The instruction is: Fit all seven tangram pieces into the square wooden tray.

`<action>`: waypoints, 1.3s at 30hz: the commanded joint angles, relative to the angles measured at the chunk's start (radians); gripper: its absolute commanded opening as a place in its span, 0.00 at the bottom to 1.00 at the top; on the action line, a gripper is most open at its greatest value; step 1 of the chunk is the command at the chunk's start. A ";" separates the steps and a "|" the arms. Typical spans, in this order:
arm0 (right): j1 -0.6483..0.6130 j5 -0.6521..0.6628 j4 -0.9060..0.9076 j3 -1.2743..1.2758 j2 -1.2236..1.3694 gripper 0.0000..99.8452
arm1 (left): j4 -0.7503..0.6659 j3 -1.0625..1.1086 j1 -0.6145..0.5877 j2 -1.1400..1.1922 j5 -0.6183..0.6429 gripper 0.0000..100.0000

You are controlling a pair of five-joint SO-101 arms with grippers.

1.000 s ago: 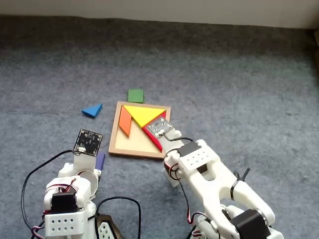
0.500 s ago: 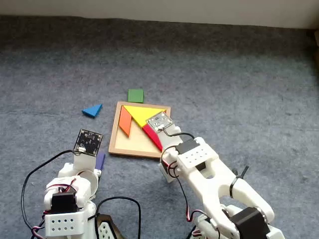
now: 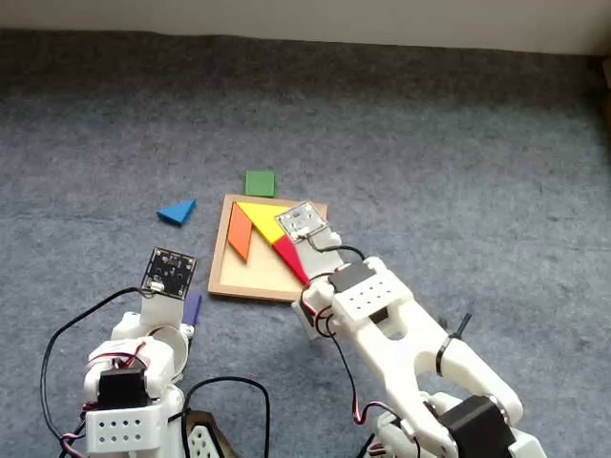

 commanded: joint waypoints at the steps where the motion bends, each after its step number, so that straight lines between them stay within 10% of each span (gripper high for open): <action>1: -0.007 -0.008 -0.007 -0.045 -0.002 0.26 | 0.005 0.019 -0.004 -0.025 0.003 0.01; 39: 0.039 0.123 0.030 -0.087 0.091 0.11 | 0.005 0.019 -0.004 -0.025 0.003 0.01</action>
